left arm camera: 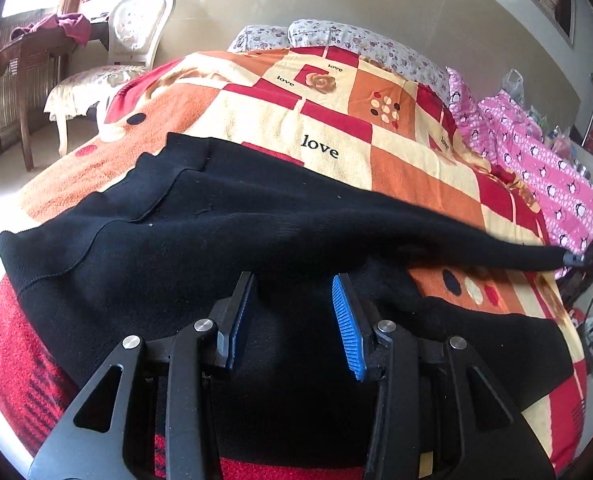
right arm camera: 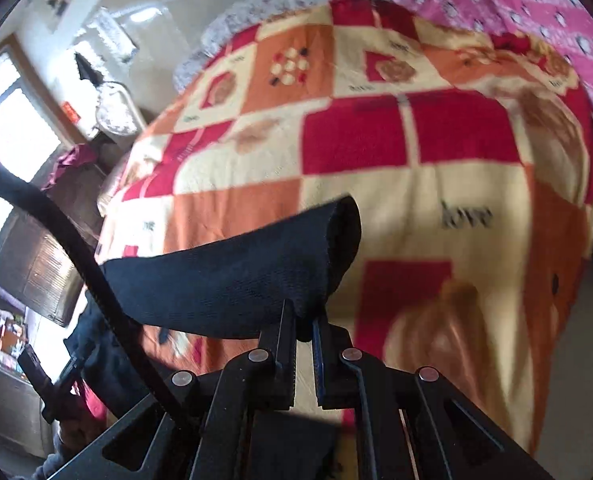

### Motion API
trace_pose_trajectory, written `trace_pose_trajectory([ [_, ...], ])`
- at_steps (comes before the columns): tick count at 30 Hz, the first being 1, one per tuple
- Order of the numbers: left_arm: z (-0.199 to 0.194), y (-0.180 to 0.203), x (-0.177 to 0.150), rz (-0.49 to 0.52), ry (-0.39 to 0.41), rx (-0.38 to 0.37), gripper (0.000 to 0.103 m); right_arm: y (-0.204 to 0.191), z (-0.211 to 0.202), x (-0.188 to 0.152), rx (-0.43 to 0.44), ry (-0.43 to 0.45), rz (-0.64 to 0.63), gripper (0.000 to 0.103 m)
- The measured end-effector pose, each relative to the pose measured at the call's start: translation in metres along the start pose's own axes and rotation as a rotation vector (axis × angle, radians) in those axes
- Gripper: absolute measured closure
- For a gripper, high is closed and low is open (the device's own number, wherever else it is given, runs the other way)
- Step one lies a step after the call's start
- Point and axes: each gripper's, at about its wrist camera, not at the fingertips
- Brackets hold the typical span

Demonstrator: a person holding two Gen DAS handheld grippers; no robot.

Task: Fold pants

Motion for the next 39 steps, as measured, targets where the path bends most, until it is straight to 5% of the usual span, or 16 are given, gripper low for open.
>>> trace_pose_trajectory([
  [8, -0.017, -0.005, 0.016, 0.012, 0.016, -0.017, 0.064, 0.035, 0.055, -0.031, -0.101, -0.087, 0.071, 0.093],
  [12, -0.034, -0.035, 0.057, -0.03, 0.045, -0.014, 0.063, 0.034, 0.041, -0.042, -0.176, 0.029, 0.118, 0.075],
  [14, -0.03, -0.059, 0.088, -0.071, 0.029, 0.003, 0.047, 0.032, 0.039, -0.051, -0.203, 0.086, 0.113, 0.067],
  [16, -0.017, -0.085, 0.119, -0.131, 0.005, -0.016, 0.031, 0.035, 0.034, -0.067, -0.174, 0.158, 0.112, 0.066],
  [20, 0.044, -0.125, 0.176, -0.179, -0.132, -0.022, 0.031, 0.054, 0.026, -0.078, -0.045, 0.23, 0.192, 0.061],
  [24, 0.104, -0.131, 0.189, -0.074, -0.256, -0.017, 0.031, 0.071, 0.024, -0.082, 0.063, 0.257, 0.278, 0.061],
  [28, 0.137, -0.108, 0.168, 0.16, -0.356, -0.055, 0.031, 0.073, 0.024, -0.081, 0.079, 0.261, 0.29, 0.061],
  [36, 0.157, -0.104, 0.162, 0.321, -0.378, -0.092, 0.031, 0.072, 0.024, -0.079, 0.065, 0.254, 0.279, 0.061],
  [39, 0.155, -0.097, 0.158, 0.364, -0.366, -0.104, 0.044, 0.071, 0.024, -0.079, 0.07, 0.256, 0.285, 0.061],
])
Point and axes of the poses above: each gripper's, at about its wrist camera, not at the fingertips, and z roughly the way its jaws point, y to its right, x to its top, and after that the axes turned 2 degrees about -z, right-handed
